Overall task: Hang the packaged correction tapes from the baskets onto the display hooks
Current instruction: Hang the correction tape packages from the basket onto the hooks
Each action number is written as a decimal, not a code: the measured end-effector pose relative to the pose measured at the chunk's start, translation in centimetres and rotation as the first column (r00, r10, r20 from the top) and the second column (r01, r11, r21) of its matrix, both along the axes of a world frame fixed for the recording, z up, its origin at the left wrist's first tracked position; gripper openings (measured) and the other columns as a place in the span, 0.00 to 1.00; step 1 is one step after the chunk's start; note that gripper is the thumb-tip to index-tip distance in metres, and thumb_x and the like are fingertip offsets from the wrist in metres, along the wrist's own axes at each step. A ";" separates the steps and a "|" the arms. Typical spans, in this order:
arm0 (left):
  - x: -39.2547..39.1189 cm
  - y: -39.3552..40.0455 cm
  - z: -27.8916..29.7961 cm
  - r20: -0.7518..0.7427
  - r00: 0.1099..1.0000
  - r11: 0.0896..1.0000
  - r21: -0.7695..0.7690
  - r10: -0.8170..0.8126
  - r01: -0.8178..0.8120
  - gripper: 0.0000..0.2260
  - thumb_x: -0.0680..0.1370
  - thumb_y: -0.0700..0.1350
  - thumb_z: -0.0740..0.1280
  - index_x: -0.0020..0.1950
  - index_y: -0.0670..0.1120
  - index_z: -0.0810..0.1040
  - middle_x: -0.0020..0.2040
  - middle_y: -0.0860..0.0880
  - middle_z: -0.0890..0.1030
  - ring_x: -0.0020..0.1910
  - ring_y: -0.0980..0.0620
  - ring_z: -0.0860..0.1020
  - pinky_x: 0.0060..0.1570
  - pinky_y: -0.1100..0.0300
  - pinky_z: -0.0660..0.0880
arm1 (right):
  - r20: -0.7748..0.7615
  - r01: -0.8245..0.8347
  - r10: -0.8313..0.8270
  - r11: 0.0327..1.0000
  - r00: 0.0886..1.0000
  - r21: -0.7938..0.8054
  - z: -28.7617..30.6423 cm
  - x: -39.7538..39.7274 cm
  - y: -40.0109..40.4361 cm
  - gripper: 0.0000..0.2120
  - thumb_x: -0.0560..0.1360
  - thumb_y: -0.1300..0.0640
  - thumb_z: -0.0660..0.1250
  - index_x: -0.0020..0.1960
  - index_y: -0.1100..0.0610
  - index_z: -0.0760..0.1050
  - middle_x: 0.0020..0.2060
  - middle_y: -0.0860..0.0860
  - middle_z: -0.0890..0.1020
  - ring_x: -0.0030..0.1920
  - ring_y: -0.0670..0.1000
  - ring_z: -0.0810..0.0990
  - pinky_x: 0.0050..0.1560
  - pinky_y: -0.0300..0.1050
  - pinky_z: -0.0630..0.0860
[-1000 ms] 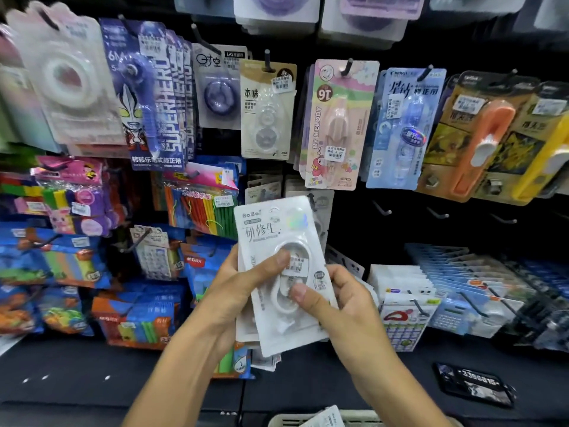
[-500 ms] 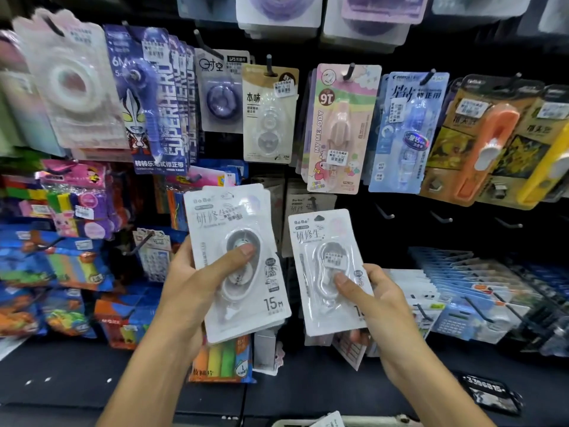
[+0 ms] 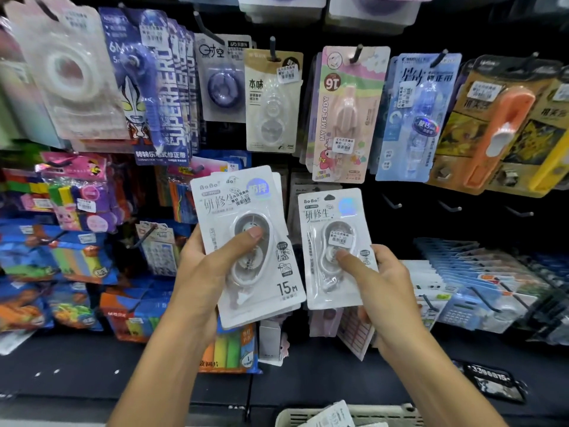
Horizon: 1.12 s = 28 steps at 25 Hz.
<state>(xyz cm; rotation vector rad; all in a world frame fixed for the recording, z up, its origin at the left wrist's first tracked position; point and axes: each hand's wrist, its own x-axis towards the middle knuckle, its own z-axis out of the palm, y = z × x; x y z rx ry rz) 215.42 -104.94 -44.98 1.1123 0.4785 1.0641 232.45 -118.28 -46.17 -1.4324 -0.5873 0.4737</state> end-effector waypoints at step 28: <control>2.1 -0.5 -0.4 -0.098 0.973 0.977 -0.074 -0.207 0.200 0.32 0.61 0.52 0.82 0.63 0.47 0.81 0.55 0.44 0.88 0.50 0.44 0.87 0.40 0.56 0.84 | 0.029 -0.259 0.258 0.960 0.966 0.103 -0.6 -1.3 1.7 0.06 0.79 0.54 0.70 0.42 0.50 0.81 0.38 0.53 0.86 0.38 0.51 0.82 0.37 0.43 0.77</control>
